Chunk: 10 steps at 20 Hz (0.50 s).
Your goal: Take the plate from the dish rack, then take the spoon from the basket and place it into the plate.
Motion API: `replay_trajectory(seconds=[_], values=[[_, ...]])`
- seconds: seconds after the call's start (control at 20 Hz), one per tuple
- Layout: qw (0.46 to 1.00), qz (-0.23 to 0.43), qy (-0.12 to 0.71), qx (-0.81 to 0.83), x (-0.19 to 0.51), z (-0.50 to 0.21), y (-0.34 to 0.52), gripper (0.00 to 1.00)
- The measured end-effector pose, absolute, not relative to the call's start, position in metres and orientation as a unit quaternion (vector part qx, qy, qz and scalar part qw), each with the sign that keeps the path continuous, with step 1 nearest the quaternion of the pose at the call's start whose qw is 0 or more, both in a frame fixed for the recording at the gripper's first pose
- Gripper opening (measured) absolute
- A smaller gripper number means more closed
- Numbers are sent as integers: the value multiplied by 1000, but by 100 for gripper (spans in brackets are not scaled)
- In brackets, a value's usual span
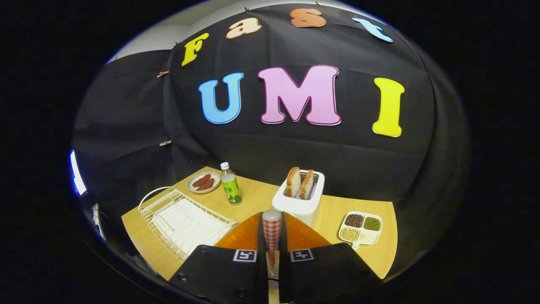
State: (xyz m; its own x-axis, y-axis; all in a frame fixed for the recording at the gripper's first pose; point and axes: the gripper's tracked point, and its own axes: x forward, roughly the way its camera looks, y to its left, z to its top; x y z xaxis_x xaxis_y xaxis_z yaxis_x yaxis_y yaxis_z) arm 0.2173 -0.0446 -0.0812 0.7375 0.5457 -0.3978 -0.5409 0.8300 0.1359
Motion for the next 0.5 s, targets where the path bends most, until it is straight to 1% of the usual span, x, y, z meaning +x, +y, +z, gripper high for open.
replay_trajectory(seconds=[0.2, 0.4, 0.5], values=[[905, 334, 265, 4, 150, -125, -31, 14], [876, 354, 328, 4, 96, -184, -19, 14], [872, 351, 342, 2, 83, -204, -17, 14]])
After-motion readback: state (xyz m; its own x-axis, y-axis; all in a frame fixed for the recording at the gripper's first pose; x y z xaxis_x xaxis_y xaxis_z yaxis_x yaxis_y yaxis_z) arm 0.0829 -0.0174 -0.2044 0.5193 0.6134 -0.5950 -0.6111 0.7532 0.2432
